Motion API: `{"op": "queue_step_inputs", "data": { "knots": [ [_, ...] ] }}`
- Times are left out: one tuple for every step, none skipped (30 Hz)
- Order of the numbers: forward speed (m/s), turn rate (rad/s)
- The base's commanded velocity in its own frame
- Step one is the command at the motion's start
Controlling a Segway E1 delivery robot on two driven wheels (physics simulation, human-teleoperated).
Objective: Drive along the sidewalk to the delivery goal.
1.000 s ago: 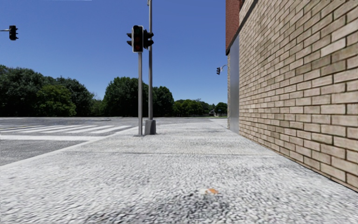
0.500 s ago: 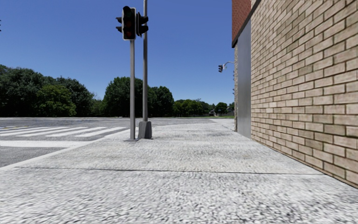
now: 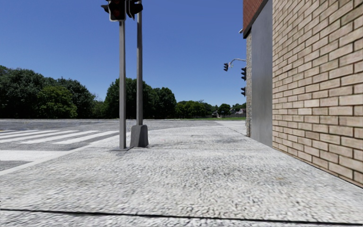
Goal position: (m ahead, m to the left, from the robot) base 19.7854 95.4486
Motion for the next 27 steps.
{"op": "queue_step_inputs", "data": {
  "knots": [
    [2.0, 0.0],
    [2.0, 0.0],
    [2.0, 0.0],
    [2.0, 0.0],
    [2.0, 0.0],
    [2.0, 0.0],
    [2.0, 0.0],
    [2.0, 0.0],
    [2.0, 0.0],
    [2.0, 0.0],
    [2.0, 0.0],
    [2.0, 0.0],
    [2.0, 0.0],
    [2.0, 0.0],
    [2.0, 0.0],
    [2.0, 0.0],
    [2.0, 0.0],
    [2.0, 0.0],
    [2.0, 0.0],
    [2.0, 0.0],
    [2.0, 0.0],
    [2.0, 0.0],
    [2.0, 0.0],
    [2.0, 0.0],
    [2.0, 0.0],
    [2.0, 0.0],
    [2.0, 0.0]
  ]
}}
